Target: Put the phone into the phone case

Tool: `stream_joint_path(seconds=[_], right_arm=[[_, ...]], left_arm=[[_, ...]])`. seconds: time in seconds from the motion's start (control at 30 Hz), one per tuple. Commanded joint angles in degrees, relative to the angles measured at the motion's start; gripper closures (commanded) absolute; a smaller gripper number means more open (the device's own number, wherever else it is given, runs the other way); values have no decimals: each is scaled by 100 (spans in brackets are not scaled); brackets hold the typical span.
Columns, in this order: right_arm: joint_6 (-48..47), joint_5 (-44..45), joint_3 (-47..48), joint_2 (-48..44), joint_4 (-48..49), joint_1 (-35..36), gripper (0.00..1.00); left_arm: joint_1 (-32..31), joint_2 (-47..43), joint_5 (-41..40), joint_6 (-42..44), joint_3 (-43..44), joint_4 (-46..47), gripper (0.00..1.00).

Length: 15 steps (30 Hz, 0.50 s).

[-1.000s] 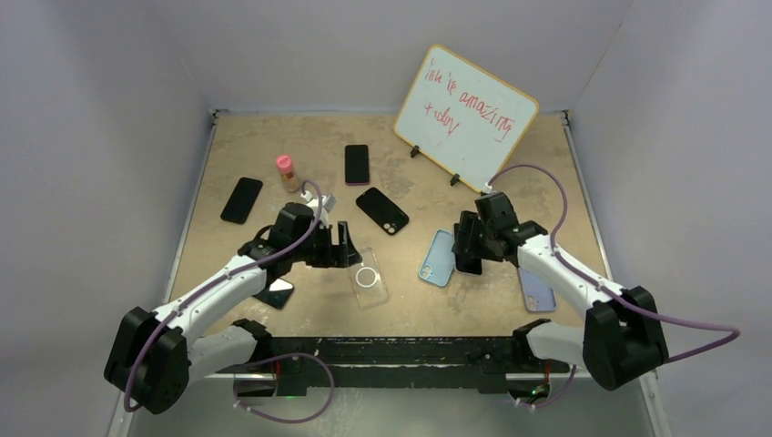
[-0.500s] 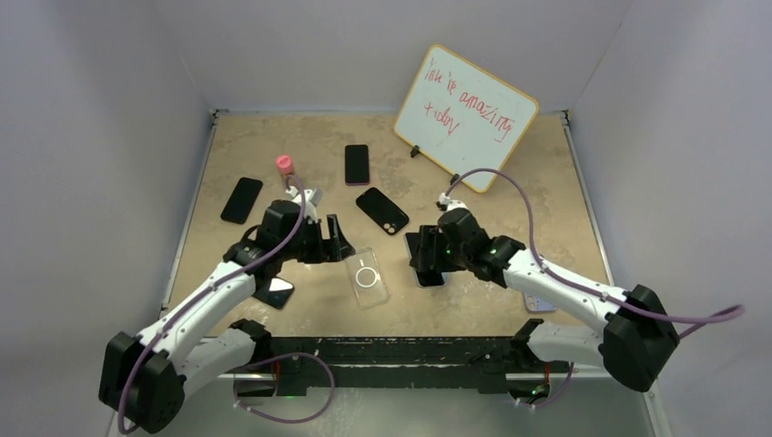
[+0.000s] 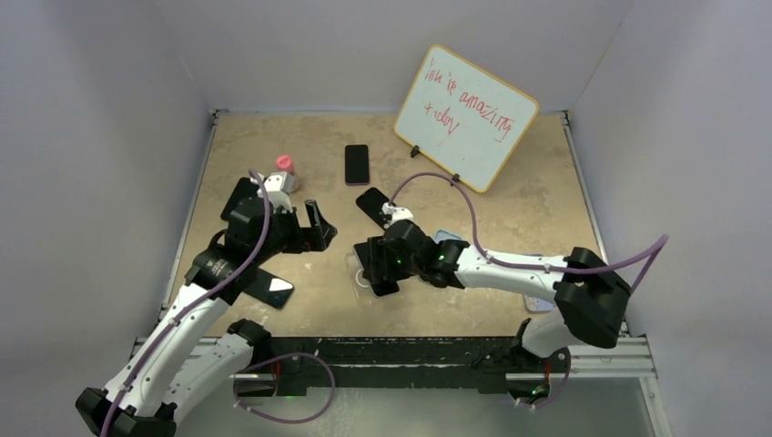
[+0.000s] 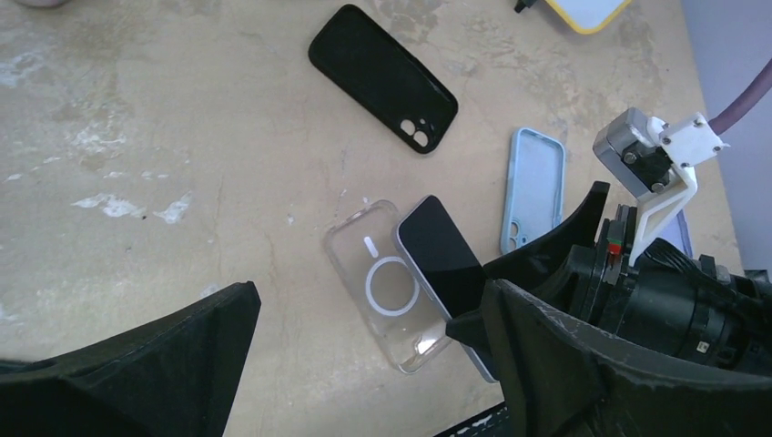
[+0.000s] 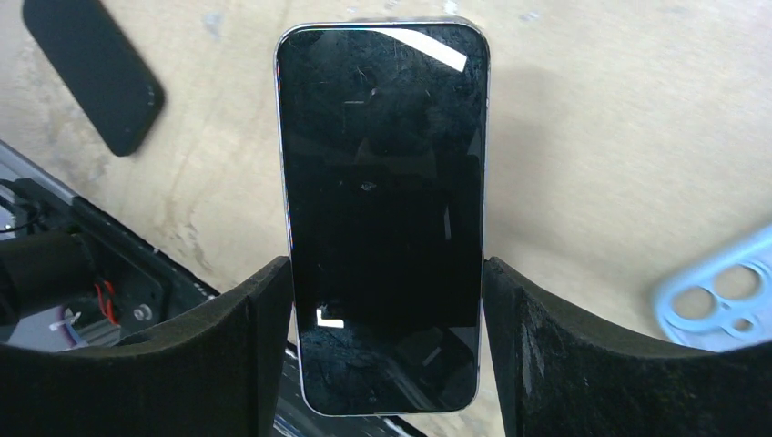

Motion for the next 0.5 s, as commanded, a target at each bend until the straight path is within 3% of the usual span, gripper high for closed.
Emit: stream_joint_path(seconds=[0.0,0.33,0.47], right_arm=[[138,328,606,341,668,235,58],[100,480,928,1227,862,390,58],[170,633,940,1396,639,398,58]], left_arm=[[20,-207,-526,181,256,-303,1],[16,-667,-964,52,137,-409,2],[16,-939,-744,-152,-33,-245,2]])
